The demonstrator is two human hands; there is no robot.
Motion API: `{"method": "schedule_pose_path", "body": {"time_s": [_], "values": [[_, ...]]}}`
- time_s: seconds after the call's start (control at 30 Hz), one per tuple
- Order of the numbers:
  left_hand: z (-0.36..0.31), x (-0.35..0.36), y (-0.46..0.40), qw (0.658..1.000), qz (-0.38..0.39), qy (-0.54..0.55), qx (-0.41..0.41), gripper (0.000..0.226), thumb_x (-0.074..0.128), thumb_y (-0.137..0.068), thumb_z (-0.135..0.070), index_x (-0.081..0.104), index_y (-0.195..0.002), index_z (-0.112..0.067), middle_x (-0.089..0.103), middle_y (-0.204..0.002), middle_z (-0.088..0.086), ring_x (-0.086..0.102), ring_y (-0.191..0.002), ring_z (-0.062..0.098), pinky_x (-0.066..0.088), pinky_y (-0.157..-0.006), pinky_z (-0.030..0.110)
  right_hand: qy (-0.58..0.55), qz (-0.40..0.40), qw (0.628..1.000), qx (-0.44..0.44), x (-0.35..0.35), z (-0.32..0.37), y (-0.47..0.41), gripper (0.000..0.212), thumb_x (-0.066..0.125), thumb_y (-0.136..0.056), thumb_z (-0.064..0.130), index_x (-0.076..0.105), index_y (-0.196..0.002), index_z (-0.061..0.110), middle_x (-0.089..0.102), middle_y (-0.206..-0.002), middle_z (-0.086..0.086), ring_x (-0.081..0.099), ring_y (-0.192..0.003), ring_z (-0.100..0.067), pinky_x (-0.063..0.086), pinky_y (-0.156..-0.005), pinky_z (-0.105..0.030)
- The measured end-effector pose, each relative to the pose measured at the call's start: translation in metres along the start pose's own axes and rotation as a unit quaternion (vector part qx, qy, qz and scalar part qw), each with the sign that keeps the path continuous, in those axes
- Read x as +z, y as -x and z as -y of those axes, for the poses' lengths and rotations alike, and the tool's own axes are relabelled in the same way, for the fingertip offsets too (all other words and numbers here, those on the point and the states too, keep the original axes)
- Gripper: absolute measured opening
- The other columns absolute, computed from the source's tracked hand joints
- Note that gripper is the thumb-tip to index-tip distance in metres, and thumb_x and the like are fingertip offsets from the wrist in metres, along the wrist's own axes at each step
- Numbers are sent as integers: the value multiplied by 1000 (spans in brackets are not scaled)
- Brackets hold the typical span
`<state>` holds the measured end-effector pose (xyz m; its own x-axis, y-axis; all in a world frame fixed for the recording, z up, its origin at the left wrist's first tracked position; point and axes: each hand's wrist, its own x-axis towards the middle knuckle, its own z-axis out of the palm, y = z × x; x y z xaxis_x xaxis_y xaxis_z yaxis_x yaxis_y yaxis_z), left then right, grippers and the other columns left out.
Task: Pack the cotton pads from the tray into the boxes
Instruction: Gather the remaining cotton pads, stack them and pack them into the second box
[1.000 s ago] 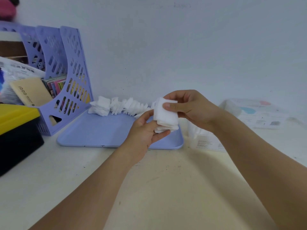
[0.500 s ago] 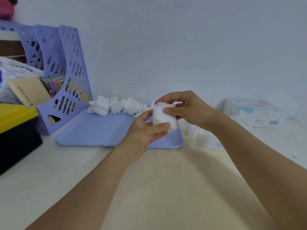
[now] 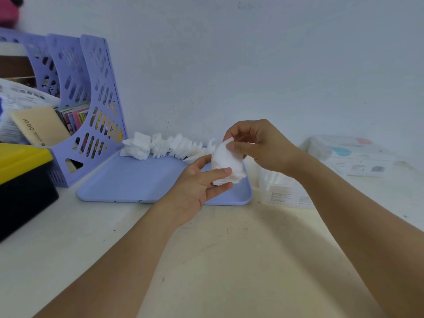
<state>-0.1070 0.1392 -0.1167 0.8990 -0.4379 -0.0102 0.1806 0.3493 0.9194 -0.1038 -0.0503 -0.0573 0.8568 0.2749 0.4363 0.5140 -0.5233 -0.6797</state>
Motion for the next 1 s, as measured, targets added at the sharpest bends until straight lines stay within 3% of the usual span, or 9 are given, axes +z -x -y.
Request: {"method": "schedule_pose_path", "body": {"time_s": [0.1,0.2,0.37,0.6,1.0], "values": [[0,0,0,1000,1,2,-1,74,81,-68,-13,54,-137,-11,71,-124,12,70,-111,28,59,-90,34,-50,20,998,14,-7,3,2,10,61,-97,-1,69,-100,4,71,-92,-21,69,-80,-20,59,-78,-35],[-1,0,1,1000,3,-1,2,74,80,-68,-13,54,-137,-11,71,-124,12,70,-112,28,60,-87,32,-72,9,997,20,-16,3,3,10,60,-98,0,68,-104,1,71,-100,-27,69,-87,-25,58,-85,-45],[-1,0,1,1000,-1,-5,6,75,80,-67,-13,55,-137,-12,71,-123,12,71,-110,27,60,-85,30,-97,4,995,15,-34,9,5,12,60,-99,4,69,-107,3,70,-95,-20,66,-84,-20,53,-80,-42],[-1,0,3,999,33,-41,11,67,78,-75,-12,54,-138,-14,71,-125,10,69,-114,27,59,-91,32,35,79,996,27,-27,12,2,15,62,-98,6,75,-106,7,75,-90,-4,64,-74,-7,49,-64,-23],[-1,0,4,997,58,-48,11,68,78,-74,-13,54,-138,-17,69,-128,10,69,-114,27,57,-94,33,22,44,999,17,-18,12,1,11,74,-90,6,77,-100,5,77,-89,-12,69,-78,-18,57,-73,-40]]}}
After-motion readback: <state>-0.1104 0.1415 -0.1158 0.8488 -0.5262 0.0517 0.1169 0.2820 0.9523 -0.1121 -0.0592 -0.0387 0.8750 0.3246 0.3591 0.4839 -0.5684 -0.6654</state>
